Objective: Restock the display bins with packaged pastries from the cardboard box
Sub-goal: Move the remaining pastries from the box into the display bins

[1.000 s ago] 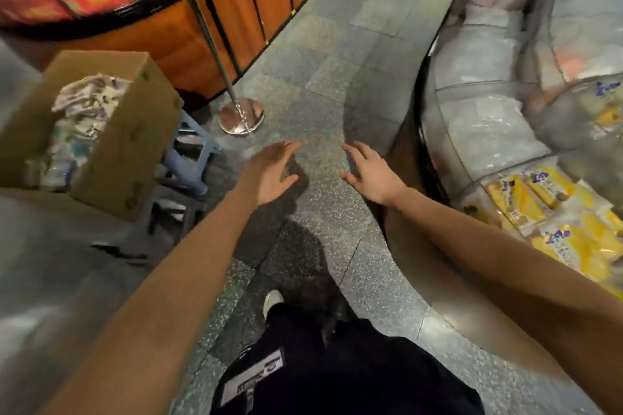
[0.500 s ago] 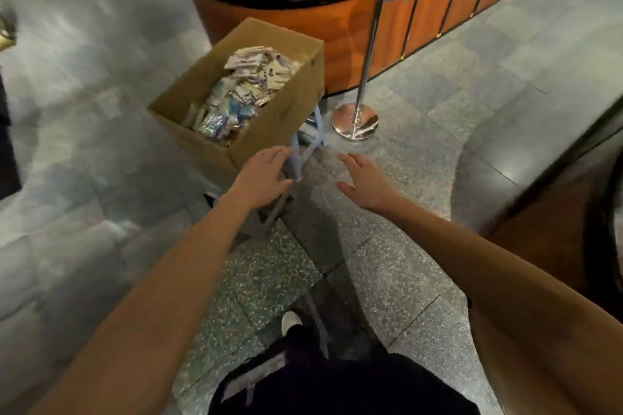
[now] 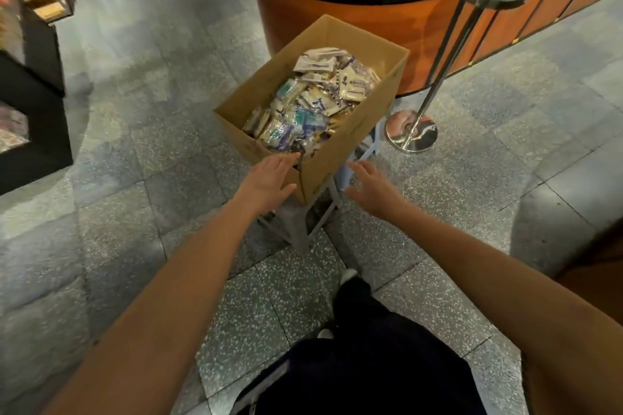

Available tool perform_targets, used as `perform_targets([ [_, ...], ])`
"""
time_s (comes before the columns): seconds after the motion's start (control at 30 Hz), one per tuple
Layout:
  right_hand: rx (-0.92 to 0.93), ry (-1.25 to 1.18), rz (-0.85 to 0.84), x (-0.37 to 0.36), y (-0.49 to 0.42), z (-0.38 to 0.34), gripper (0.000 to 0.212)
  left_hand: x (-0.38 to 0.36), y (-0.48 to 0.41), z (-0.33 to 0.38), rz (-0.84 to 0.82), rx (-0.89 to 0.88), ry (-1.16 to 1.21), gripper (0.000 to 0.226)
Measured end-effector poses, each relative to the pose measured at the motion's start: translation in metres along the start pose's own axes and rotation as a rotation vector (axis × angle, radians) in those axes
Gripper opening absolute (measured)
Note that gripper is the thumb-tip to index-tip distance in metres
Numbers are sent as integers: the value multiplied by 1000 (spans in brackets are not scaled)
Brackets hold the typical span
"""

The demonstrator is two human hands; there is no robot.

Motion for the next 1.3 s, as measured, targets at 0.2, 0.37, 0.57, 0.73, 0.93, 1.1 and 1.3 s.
perform_targets([
  [0.2, -12, -31, -62, -27, -83, -1, 65, -13, -58, -50, -68, 26, 8, 68],
  [0.37, -33, -10, -106, -40, -170, 0, 58, -18, -117, -89, -114, 89, 43, 64],
  [0.57, -13, 38, -205, -54, -260, 2, 63, -30, -182, -134, -185, 220, 44, 63],
  [0.73, 41, 113, -292, -73, -306, 13, 61, -63, -206, -158, -272, 290, 96, 62],
  [0.93, 243, 287, -328, -112, -361, 32, 59, -111, -231, -188, -260, 411, 59, 60],
  [1.1, 406, 376, -320, -158, -396, 38, 66, -158, -256, -200, -247, 435, 47, 62],
  [1.3, 651, 504, -296, -209, -424, 49, 77, -204, -268, -212, -286, 445, -82, 79],
])
Point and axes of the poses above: each hand's wrist, its own y-axis away from the middle knuckle, its own x-axis out of the back of the hand, z = x × y, the point moved 2 cm from there along -y, towards the middle knuckle, and after that the axes turned 13 degrees about z, right-handed, at the moved point
